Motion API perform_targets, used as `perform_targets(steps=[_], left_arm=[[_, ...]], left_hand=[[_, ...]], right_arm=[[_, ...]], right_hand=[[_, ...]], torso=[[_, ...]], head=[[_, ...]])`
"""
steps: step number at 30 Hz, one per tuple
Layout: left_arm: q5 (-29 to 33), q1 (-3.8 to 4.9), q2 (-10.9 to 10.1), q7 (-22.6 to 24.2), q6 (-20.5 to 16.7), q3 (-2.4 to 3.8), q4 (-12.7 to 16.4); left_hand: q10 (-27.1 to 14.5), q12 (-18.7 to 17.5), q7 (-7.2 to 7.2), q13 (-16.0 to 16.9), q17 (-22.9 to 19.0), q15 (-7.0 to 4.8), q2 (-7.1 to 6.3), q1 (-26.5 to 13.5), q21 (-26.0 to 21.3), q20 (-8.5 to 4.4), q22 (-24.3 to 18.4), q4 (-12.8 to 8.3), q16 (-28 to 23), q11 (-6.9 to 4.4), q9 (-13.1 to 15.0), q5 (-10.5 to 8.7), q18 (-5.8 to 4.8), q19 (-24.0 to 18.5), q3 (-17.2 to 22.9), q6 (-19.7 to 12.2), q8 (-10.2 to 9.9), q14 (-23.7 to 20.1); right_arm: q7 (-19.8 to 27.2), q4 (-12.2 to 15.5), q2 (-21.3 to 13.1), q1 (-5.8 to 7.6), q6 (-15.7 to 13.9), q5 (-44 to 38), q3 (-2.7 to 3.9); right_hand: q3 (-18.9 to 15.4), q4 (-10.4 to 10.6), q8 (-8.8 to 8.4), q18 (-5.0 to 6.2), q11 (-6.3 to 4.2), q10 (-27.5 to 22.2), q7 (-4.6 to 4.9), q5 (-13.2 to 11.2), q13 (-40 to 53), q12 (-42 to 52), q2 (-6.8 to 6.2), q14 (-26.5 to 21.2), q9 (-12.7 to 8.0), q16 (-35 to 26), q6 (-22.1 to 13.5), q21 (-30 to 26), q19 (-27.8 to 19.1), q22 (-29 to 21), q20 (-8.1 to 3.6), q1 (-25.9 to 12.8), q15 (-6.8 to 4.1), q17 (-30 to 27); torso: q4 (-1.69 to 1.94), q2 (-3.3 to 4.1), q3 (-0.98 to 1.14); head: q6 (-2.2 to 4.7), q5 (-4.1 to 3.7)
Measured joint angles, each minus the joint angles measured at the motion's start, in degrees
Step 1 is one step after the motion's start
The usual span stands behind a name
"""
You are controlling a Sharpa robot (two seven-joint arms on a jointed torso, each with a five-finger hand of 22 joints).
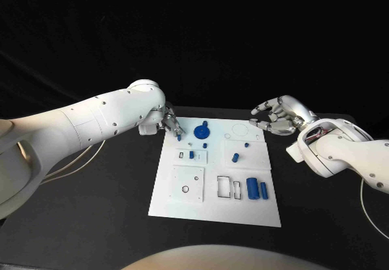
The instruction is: Assemble the parts on the task board
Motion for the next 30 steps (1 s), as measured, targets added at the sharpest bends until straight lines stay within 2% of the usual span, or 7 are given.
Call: perform_targets(steps=[9, 12, 16, 19, 23, 26, 30], left_arm=[[0.0, -0.16, 0.3, 0.0, 0.4, -0.12, -0.3], [0.1, -0.2, 0.4, 0.0, 0.4, -0.14, -0.5], [0.2, -0.22, 0.4, 0.0, 0.4, -0.15, -0.7], [0.4, -0.23, 0.4, 0.0, 0.4, -0.16, -0.7], [0.5, -0.23, 0.4, 0.0, 0.4, -0.16, -0.8], [0.7, -0.23, 0.5, 0.0, 0.3, -0.17, -0.8], [0.8, -0.23, 0.5, 0.1, 0.3, -0.17, -0.9]], left_hand=[[0.0, 0.0, 0.0, 0.0, 0.0, 0.0, -0.22, 0.2, 0.0, 0.0, 0.0, 0.0, 0.0, 0.0, 0.0, 0.0, 0.0, 0.0, 0.0, 0.0, 0.0, 0.0], [-0.2, 0.0, 0.0, 0.0, 0.0, 0.0, 0.24, 0.7, 0.0, 0.0, 0.0, 0.1, 0.0, -0.2, -0.1, -0.07, 0.0, 0.0, 0.5, 0.0, 0.0, 0.0], [-0.2, 0.0, -0.21, -0.3, 0.0, 0.0, 1.66, 2.1, 0.0, 0.0, 0.0, 0.1, 0.0, -0.2, -0.3, -4.61, 0.0, 0.0, 2.3, 0.2, -0.3, 0.0], [-0.2, 0.0, -0.21, -0.3, 0.0, 0.0, 1.82, 3.0, 0.0, 0.0, 0.0, -0.1, 0.0, -0.21, -0.3, -5.71, 0.0, 0.0, 3.3, 0.2, -0.3, 0.0], [-0.2, 0.0, -0.42, -0.4, 0.0, 0.0, 1.94, 4.3, 0.0, 0.0, 0.0, -0.6, 0.0, -0.23, -0.3, -6.13, 0.0, 0.0, 4.7, 0.4, -0.3, 0.0], [0.0, 0.0, -0.41, -0.5, 0.0, 0.0, 2.26, 6.1, 0.0, 0.0, 0.0, -1.9, 0.0, -0.42, -0.3, -7.53, 0.0, 0.0, 7.3, 0.4, -0.4, 0.0], [0.0, 0.0, -0.38, -0.8, 0.0, 0.0, 1.41, 8.0, 0.0, 0.0, 0.0, -5.3, 0.0, -0.42, 0.0, -7.33, 0.0, 0.0, 12.1, 0.4, 0.8, 0.0]], right_arm=[[0.0, 0.0, 0.1, 0.0, 0.0, 0.0, 0.0], [0.0, 0.0, 0.1, -0.01, 0.0, 0.0, 0.0], [0.0, 0.0, 0.1, -0.01, 0.0, 0.0, 0.0], [0.0, 0.0, 0.1, -0.01, 0.0, 0.0, 0.0], [0.0, 0.0, 0.1, -0.01, 0.0, 0.0, 0.0], [0.0, 0.0, 0.1, -0.01, 0.0, 0.0, 0.0], [0.0, 0.0, 0.1, -0.01, 0.0, 0.0, 0.0]], right_hand=[[0.0, 0.0, 0.0, 0.0, 0.0, 0.0, 0.0, 0.0, 0.0, 0.0, 0.0, 0.0, 0.0, 0.0, 0.0, 0.0, 0.0, 0.0, 0.0, 0.0, 0.0, 0.0], [0.0, 0.0, 0.0, 0.0, 0.0, 0.0, 0.0, 0.0, 0.0, 0.0, 0.0, 0.0, 0.0, 0.0, 0.0, 0.0, 0.0, 0.0, 0.0, 0.0, 0.0, 0.0], [0.0, 0.0, 0.0, 0.0, 0.0, 0.0, 0.0, 0.0, 0.0, 0.0, 0.0, 0.0, 0.0, 0.0, 0.0, 0.0, 0.0, 0.0, 0.0, 0.0, 0.0, 0.0], [0.2, -0.2, 0.0, 0.0, 0.0, 0.0, 0.0, 0.0, 0.0, 0.0, 0.17, 0.0, 0.1, 0.0, 0.0, 0.0, 0.0, 0.0, 0.0, -0.2, 0.0, 0.0], [0.2, -0.2, 0.0, 0.0, 0.0, 0.0, 0.0, 0.0, 0.0, 0.0, 0.24, 0.0, 0.1, 0.0, 0.0, 0.0, 0.0, 0.0, 0.0, -0.2, 0.0, 0.0], [0.2, -0.2, 0.0, 0.0, 0.0, 0.0, 0.0, 0.0, 0.0, 0.0, 0.24, 0.0, 0.1, 0.0, 0.0, 0.0, 0.0, 0.0, 0.0, -0.2, 0.0, 0.0], [0.2, -0.2, 0.0, 0.0, 0.0, 0.0, 0.0, 0.0, 0.0, 0.0, 0.24, 0.0, 0.1, 0.0, 0.0, 0.0, 0.0, 0.0, 0.0, -0.2, 0.0, 0.0]], torso=[[0.0, 0.04, -0.04], [0.02, 0.04, -0.04], [0.03, 0.04, -0.04], [0.03, 0.04, -0.04], [0.03, 0.03, -0.04], [0.03, 0.02, -0.03], [0.03, 0.02, -0.02]], head=[[-0.08, -0.05], [-0.12, -0.08], [-0.21, -0.1], [-0.27, -0.14], [-0.32, -0.15], [-0.35, -0.15], [-0.38, -0.13]])
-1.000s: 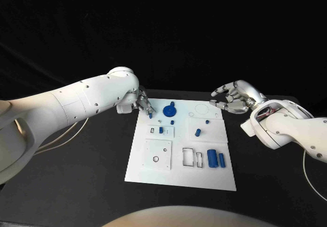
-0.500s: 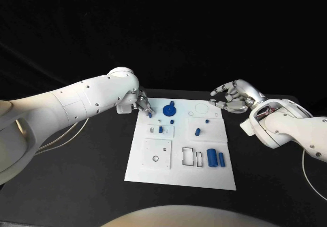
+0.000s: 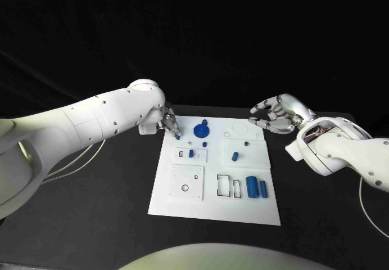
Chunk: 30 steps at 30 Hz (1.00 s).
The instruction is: Assemble the parts on the task board
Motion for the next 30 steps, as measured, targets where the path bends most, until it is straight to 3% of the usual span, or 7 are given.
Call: perform_targets(steps=[5, 8, 11, 16, 17, 19, 30], left_arm=[[0.3, -0.02, -0.1, 0.2, -0.1, -0.01, 0.0], [0.6, -0.03, -0.5, 0.3, -0.3, -0.01, 0.5], [1.1, -0.04, -1.3, 0.4, -0.7, 0.0, 1.4], [2.6, -0.05, -4.0, 0.6, -2.3, 0.1, 5.0], [2.9, -0.05, -4.6, 0.6, -2.6, 0.11, 5.9], [3.5, -0.05, -5.7, 0.6, -3.4, 0.13, 7.6], [5.0, -0.62, -11.0, 1.3, -7.2, 0.19, 17.1]], left_hand=[[0.0, 0.0, 0.33, -0.5, 0.0, 0.0, -0.19, 0.2, 0.0, 0.0, 0.0, 0.9, 0.0, 0.0, 0.0, 1.36, 0.0, 0.0, 1.5, -0.3, 2.2, 0.0], [0.2, -0.2, 0.43, -0.7, 0.0, 0.0, -0.13, 0.0, 0.0, 0.0, 0.0, 1.4, 0.0, -0.21, 0.0, 2.11, 0.0, 0.0, 2.0, -0.4, 2.3, 0.0], [0.2, -0.2, 0.43, -1.0, 0.0, 0.0, -0.62, -1.5, 0.0, 0.0, 0.0, 1.7, 0.0, -0.21, 0.0, 3.94, 0.0, 0.0, 2.3, -0.4, 4.4, 0.0], [0.2, -0.8, 0.44, -1.7, 0.0, 0.0, -1.28, -2.7, 0.0, 0.0, 0.0, 1.9, 0.0, -0.21, 0.0, 6.48, 0.0, 0.0, 2.5, -0.4, 5.2, 0.0], [0.2, -0.8, 0.45, -1.8, 0.0, 0.0, -1.43, -2.9, 0.0, 0.0, 0.0, 1.5, 0.0, -0.21, 0.0, 6.75, 0.0, 0.0, 3.0, -0.4, 5.2, 0.0], [0.2, -1.1, 0.65, -1.9, 0.0, 0.0, -2.01, -3.5, 0.0, 0.0, 0.0, -1.6, 0.0, -0.24, 0.0, 7.26, 0.0, 0.0, 6.0, -0.5, 5.4, 0.0], [0.6, -1.4, 0.65, -2.5, 0.0, 0.0, -2.42, -4.5, 0.0, 0.0, 0.0, -1.6, 0.0, -0.61, 0.0, 10.73, 0.0, 0.0, 6.0, -0.4, 5.9, 0.0]], right_arm=[[0.0, 0.0, 0.0, 0.0, 0.0, 0.0, 0.0], [0.0, 0.0, 0.0, -0.01, 0.0, 0.0, 0.0], [0.0, 0.0, 0.0, -0.01, 0.0, 0.0, 0.0], [0.0, 0.0, 0.0, -0.05, 0.0, 0.0, 0.0], [0.0, 0.0, 0.0, -0.05, 0.0, 0.0, 0.0], [0.0, 0.0, -0.1, -0.07, 0.0, 0.0, 0.0], [0.0, 0.0, -0.2, -0.33, 0.0, 0.0, 0.0]], right_hand=[[0.0, 0.0, 0.0, 0.0, 0.0, 0.0, 0.0, 0.0, 0.0, 0.0, 0.0, 0.0, 0.0, 0.0, 0.0, 0.0, 0.0, 0.0, 0.0, 0.0, 0.0, 0.0], [0.0, 0.0, 0.0, 0.0, 0.0, 0.0, 0.0, 0.0, 0.0, 0.0, 0.0, 0.0, 0.0, 0.0, 0.0, 0.0, 0.0, 0.0, 0.0, 0.0, 0.0, 0.0], [0.2, 0.2, 0.0, 0.0, 0.0, 0.0, 0.0, 0.2, 0.0, 0.0, 0.0, 0.0, 0.0, 0.0, 0.0, 0.0, 0.0, 0.0, 0.0, 0.0, 0.0, 0.0], [0.2, 0.2, 0.0, 0.0, 0.0, 0.0, 0.0, 0.2, 0.0, 0.0, 0.0, 0.0, 0.1, 0.0, 0.0, 0.0, 0.0, 0.0, 0.0, 0.0, 0.0, 0.0], [0.2, 0.2, 0.0, 0.0, 0.0, 0.0, 0.0, 0.2, 0.0, 0.0, 0.0, 0.0, 0.1, 0.0, 0.0, 0.0, 0.0, 0.0, 0.0, 0.0, 0.0, 0.0], [0.2, 0.2, 0.0, 0.0, 0.0, 0.0, 0.0, 0.2, 0.0, 0.0, 0.0, 0.0, 0.1, 0.0, 0.0, 0.0, 0.0, 0.0, 0.0, 0.0, 0.0, 0.0], [0.2, 0.2, 0.0, 0.0, 0.0, 0.0, 0.0, 0.2, 0.0, 0.0, 0.0, 0.0, 0.0, 0.0, 0.0, 0.0, 0.0, 0.0, 0.0, 0.0, 0.0, 0.0]], torso=[[0.01, -0.02, 0.0], [0.02, -0.05, 0.0], [0.03, -0.09, 0.02], [0.1, -0.17, 0.03], [0.14, -0.19, 0.03], [0.18, -0.24, 0.03], [0.33, -0.35, -0.04]], head=[[-0.04, 0.07], [-0.05, 0.14], [-0.05, 0.21], [-0.05, 0.26], [-0.07, 0.28], [-0.08, 0.3], [-0.12, 0.52]])
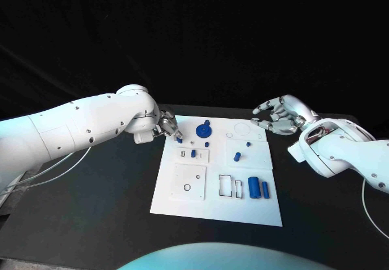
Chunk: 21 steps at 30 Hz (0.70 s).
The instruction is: Assemble the parts on the task board
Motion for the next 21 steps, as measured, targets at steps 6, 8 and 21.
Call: perform_targets(steps=[6, 8, 21], left_arm=[[-0.7, -0.67, -1.4, 1.2, -1.4, -0.03, 2.5], [-1.2, -0.96, -1.7, 1.6, -1.8, -0.04, 3.3], [-4.5, -2.14, -1.3, 2.3, -2.3, -0.35, 4.9]], left_hand=[[0.0, 0.0, 0.06, 0.0, 0.0, 0.0, -0.08, -0.5, 0.0, 0.0, 0.0, 0.0, 0.0, 0.0, 0.0, 1.09, 0.0, 0.0, 0.0, 0.1, 0.2, 0.0], [0.0, 0.0, 0.06, 0.0, 0.0, 0.0, -0.22, -0.7, 0.0, 0.0, 0.0, 0.0, 0.0, 0.0, 0.0, 1.33, 0.0, 0.0, 0.0, 0.1, 0.2, 0.0], [0.3, 0.0, 0.07, -0.1, 0.0, -0.25, -0.53, -1.4, 0.0, 0.0, 0.0, -0.2, 0.0, -0.32, 3.9, 4.64, 0.0, 0.0, -0.2, 0.1, 0.3, -0.2]], right_arm=[[0.0, 0.0, 0.0, -0.19, 0.0, 0.0, 0.0], [0.0, 0.0, 0.0, -0.24, 0.0, 0.0, 0.0], [0.0, 0.0, 0.0, -0.44, 0.0, 0.0, 0.0]], right_hand=[[0.0, 0.0, 0.0, 0.0, 0.0, 0.0, 0.0, 0.0, 0.0, 0.0, 0.0, 0.0, 0.0, 0.0, 0.0, 0.0, 0.0, 0.0, 0.0, 0.0, 0.0, 0.0], [0.0, 0.0, 0.0, 0.0, 0.0, 0.0, 0.0, 0.0, 0.0, 0.0, 0.0, 0.0, 0.0, 0.0, 0.0, 0.0, 0.0, 0.0, 0.0, 0.0, 0.0, 0.0], [0.0, 0.0, 0.0, 0.0, 0.0, 0.0, 0.0, 0.0, 0.0, 0.0, 0.0, 0.0, 0.0, 0.0, 0.0, -0.2, 0.0, 0.0, 0.0, 0.0, 0.0, 0.0]], torso=[[0.0, -0.04, -0.01], [0.0, -0.04, -0.01], [-0.07, 0.05, 0.04]], head=[[-0.04, 0.18], [-0.05, 0.21], [-0.08, 0.43]])
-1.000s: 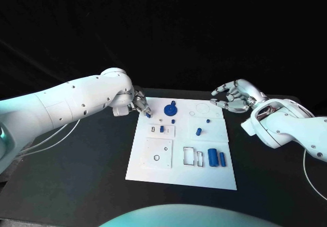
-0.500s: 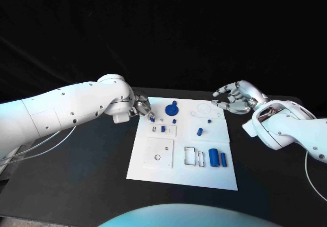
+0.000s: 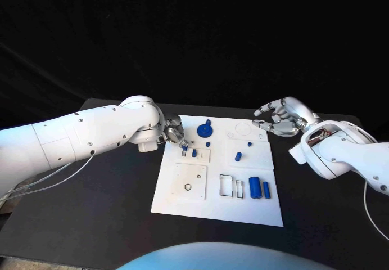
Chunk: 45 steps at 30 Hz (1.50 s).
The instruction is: Assemble the parts on the task board
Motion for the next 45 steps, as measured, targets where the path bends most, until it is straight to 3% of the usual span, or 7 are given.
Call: perform_targets(steps=[9, 10, 13, 21, 23, 28, 45], left_arm=[[-1.1, -0.27, 0.9, -0.9, 0.7, -0.64, -1.0], [-1.2, -0.31, 1.0, -1.1, 0.8, -0.69, -1.1], [-1.4, -0.37, 1.1, -1.5, 1.0, -0.76, -1.2], [-1.7, -0.4, 1.3, -2.2, 1.9, -0.82, -1.1], [-1.7, -0.39, 1.3, -2.3, 2.0, -0.82, -1.1], [-1.7, -0.39, 1.4, -2.5, 2.5, -0.82, -1.1], [-1.8, -0.44, 1.4, -3.0, 3.1, -0.93, -1.0]], left_hand=[[0.4, 0.0, 0.0, 0.1, 0.0, -0.18, -0.15, -0.6, 0.2, 0.0, 0.0, -0.4, 0.0, 0.01, 0.0, 3.43, 0.0, 0.0, -0.4, 0.0, 0.4, 0.2], [0.4, 0.0, 0.0, 0.1, 0.0, -0.18, -0.16, -0.6, 0.2, 0.0, 0.0, -0.4, 0.0, 0.01, 1.5, 3.69, 0.0, 0.0, -0.4, 0.0, 0.4, 0.2], [0.6, 0.0, 0.0, 0.1, 0.0, -0.18, -0.22, -1.1, 0.2, 0.0, 0.0, -0.4, 0.0, -0.19, 1.7, 4.41, 0.0, 0.0, -0.4, 0.0, 0.4, 0.2], [0.6, 0.0, 0.01, -0.2, 0.0, -0.18, -0.3, -1.2, 0.2, -0.21, 0.0, -0.6, 0.0, -0.19, 2.1, 5.07, 0.0, 0.2, -0.6, 0.0, 0.4, 0.2], [0.6, 0.0, 0.01, -0.2, 0.0, -0.18, -0.37, -1.3, 0.2, -0.21, 0.0, -0.6, 0.0, -0.19, 3.6, 5.07, 0.0, 0.2, -0.6, 0.0, 0.4, 0.2], [0.6, 0.0, 0.01, -0.2, 0.0, -0.18, -0.59, -1.5, 0.2, -0.21, 0.0, -0.8, 0.0, -0.19, 3.6, 5.96, 0.0, 0.2, -0.8, 0.0, 0.8, 0.2], [0.6, 0.0, 0.09, -0.3, 0.0, -0.17, -0.74, -1.7, 0.2, -0.21, 0.0, -0.8, 0.0, -0.18, 3.7, 6.29, 0.0, 0.2, -0.8, 0.1, 0.8, 0.2]], right_arm=[[0.0, 0.0, 0.0, -0.03, 0.0, 0.0, 0.0], [0.0, 0.0, 0.0, -0.03, 0.0, 0.0, 0.0], [0.0, 0.0, 0.0, -0.03, 0.0, 0.0, 0.0], [0.0, 0.1, -0.1, -0.03, 0.0, 0.0, 0.0], [0.0, 0.1, -0.1, -0.03, 0.0, 0.0, 0.0], [0.0, 0.1, -0.1, -0.03, 0.0, 0.0, 0.0], [0.0, 0.1, -0.1, -0.03, 0.0, 0.0, 0.01]], right_hand=[[0.0, 0.0, 0.0, 0.0, 0.0, 0.0, 0.0, 0.0, 0.0, 0.0, 0.0, 0.0, 0.0, 0.0, 0.0, 0.0, 0.0, 0.0, 0.0, 0.0, 0.0, 0.0], [0.0, 0.0, 0.0, 0.0, 0.0, 0.0, 0.0, 0.0, 0.0, 0.0, 0.0, 0.0, 0.0, 0.0, 0.0, 0.0, 0.0, 0.0, 0.0, 0.0, 0.0, 0.0], [0.0, 0.0, 0.0, 0.0, 0.0, 0.0, 0.0, 0.0, 0.0, 0.0, 0.0, 0.0, 0.0, 0.0, 0.0, 0.0, 0.0, 0.0, 0.0, 0.0, 0.0, 0.0], [0.0, 0.0, 0.0, 0.0, 0.0, 0.0, 0.0, 0.0, 0.0, 0.0, 0.0, 0.0, 0.0, 0.0, 0.0, 0.0, 0.0, 0.0, 0.0, 0.0, 0.0, 0.0], [0.0, 0.0, 0.0, 0.0, 0.0, 0.0, 0.0, 0.0, 0.0, 0.0, 0.0, 0.0, 0.0, 0.0, 0.0, 0.0, 0.0, 0.0, 0.0, 0.0, 0.0, 0.0], [0.0, 0.0, 0.0, 0.0, 0.0, 0.0, 0.0, 0.0, 0.0, 0.0, 0.0, 0.0, 0.0, 0.0, 0.0, 0.0, 0.0, 0.0, 0.0, 0.0, 0.0, 0.0], [0.0, 0.0, 0.0, 0.0, 0.0, 0.0, 0.0, 0.0, 0.0, 0.0, 0.0, 0.0, 0.0, 0.0, 0.0, 0.0, 0.0, 0.0, 0.0, 0.0, 0.0, 0.0]], torso=[[-0.09, 0.05, 0.07], [-0.09, 0.06, 0.07], [-0.08, 0.07, 0.07], [-0.06, 0.07, 0.07], [-0.05, 0.07, 0.06], [0.01, 0.03, 0.03], [0.0, 0.03, 0.0]], head=[[-0.01, 0.02], [-0.03, 0.01], [-0.12, 0.0], [-0.3, -0.08], [-0.32, -0.09], [-0.44, -0.13], [-0.64, -0.11]])
